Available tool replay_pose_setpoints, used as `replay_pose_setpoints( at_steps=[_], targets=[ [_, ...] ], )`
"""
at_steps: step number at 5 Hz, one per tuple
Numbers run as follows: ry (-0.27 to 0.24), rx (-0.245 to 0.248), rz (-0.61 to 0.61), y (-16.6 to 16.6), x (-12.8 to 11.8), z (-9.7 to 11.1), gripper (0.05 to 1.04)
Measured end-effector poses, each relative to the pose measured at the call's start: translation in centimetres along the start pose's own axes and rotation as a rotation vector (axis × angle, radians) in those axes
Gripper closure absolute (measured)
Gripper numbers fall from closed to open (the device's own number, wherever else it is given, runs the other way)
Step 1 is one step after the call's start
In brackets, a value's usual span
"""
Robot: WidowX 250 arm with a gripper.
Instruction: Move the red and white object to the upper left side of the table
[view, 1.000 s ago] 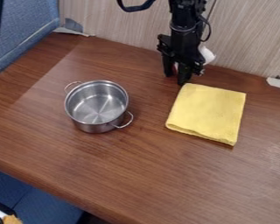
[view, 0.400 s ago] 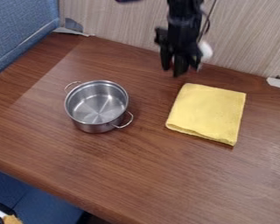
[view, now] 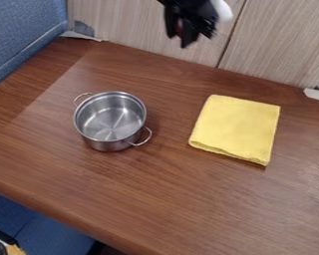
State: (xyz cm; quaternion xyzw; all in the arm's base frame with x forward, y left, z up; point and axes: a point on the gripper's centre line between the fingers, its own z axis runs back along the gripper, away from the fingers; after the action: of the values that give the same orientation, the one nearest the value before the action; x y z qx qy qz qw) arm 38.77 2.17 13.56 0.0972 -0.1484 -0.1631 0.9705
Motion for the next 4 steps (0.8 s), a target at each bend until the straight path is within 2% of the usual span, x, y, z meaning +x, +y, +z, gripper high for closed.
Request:
replay_pose_setpoints(
  at_steps=[1,2,3,4],
  targets=[
    [0.037,0.024,0.097,4.3,-2.3,-0.4,0.721],
    [0.081,0.049,0.123,7.0,-3.1,-1.3,0.721],
    [0.136,0.073,0.204,10.3,-5.2,-3.2,0.721],
    [0.187,0.079,0.243,11.9,-7.1,-4.9,0.721]
  ],
)
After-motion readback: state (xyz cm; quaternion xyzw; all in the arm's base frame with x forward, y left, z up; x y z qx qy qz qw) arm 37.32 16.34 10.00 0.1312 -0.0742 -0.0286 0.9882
